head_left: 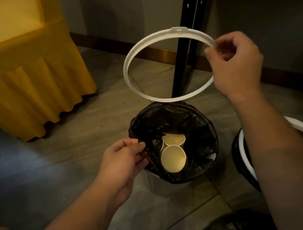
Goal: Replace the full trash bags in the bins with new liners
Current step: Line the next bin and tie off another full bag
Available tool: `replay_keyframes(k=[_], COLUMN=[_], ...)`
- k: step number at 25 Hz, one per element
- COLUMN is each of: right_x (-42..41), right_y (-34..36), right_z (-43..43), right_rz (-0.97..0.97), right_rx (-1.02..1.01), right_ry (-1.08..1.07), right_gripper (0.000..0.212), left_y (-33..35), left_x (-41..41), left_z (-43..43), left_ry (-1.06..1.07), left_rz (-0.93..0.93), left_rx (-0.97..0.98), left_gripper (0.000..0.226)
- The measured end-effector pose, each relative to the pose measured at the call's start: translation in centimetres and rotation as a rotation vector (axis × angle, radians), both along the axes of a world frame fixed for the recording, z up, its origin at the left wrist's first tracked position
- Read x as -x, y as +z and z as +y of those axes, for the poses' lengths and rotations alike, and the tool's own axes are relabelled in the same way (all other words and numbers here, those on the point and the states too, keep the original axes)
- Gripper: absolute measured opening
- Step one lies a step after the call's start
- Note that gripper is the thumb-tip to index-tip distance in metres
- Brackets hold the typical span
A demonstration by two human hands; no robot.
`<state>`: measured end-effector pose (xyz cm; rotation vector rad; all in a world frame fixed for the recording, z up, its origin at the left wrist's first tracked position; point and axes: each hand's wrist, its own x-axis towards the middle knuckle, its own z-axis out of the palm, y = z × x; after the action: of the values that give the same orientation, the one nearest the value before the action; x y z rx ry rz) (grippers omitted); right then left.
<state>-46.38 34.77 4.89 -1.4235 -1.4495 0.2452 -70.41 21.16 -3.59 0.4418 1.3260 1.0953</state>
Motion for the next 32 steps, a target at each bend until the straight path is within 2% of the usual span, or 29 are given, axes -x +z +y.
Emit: replay_keyframes(k=[3, 5, 9, 12, 15, 17, 21, 23, 26, 27, 30, 32], right_x=[-0.8, -1.4, -0.8, 0.1, 0.6, 0.6, 0.7, 1.1, 1.1, 0.9, 0.3, -0.3], right_y=[-3.6, -6.4, -10.1, -10.8, -11.0, -11.1, -11.3, -11.1, -10.3, -10.0, -9.3, -9.0], right_z=[0.2, 0.3, 1.7, 3.2, 4.4, 4.7, 4.4, 4.1, 3.9, 3.9, 3.9, 3.8], right_rz=[0.023, -0.014, -0.068, -0.13, -0.17, -0.242, -0.293, -0.282, -0.233, -0.184, -0.024, -0.001], right_rx=[0.044, 0.161, 0.594, 0.717, 0.723, 0.679, 0.576, 0.565, 0.551, 0.564, 0.574, 0.574], right_ry=[-0.011, -0.013, 0.134, 0.187, 0.159, 0.11, -0.012, 0.007, 0.147, 0.195, 0.263, 0.286], right_gripper=[0.008, 0.003, 0.01, 0.018, 0.023, 0.017, 0.014, 0.015, 0.023, 0.024, 0.021, 0.008], left_y=[0.3, 0.5, 1.4, 2.1, 1.9, 2.0, 1.8, 1.5, 1.5, 1.5, 1.8, 2.0], left_x=[-0.3, -0.4, -1.1, -1.5, -1.8, -2.0, -2.1, -2.0, -1.9, -1.8, -1.3, -0.7], left_z=[0.5, 1.1, 2.9, 4.6, 6.7, 7.7, 8.2, 8.1, 8.2, 8.2, 7.6, 6.5], left_ry=[-0.029, -0.066, -0.172, -0.16, -0.07, -0.023, -0.057, -0.079, -0.08, -0.072, -0.12, -0.216], left_rz=[0.032, 0.093, 0.26, 0.282, 0.226, 0.196, 0.184, 0.218, 0.309, 0.322, 0.319, 0.406], left_rx=[-0.01, -0.02, -0.04, -0.045, -0.016, -0.003, 0.056, 0.076, 0.099, 0.1, 0.04, -0.044], left_gripper=[0.013, 0.014, 0.006, 0.005, 0.013, 0.016, 0.018, 0.038, 0.067, 0.066, 0.039, 0.037])
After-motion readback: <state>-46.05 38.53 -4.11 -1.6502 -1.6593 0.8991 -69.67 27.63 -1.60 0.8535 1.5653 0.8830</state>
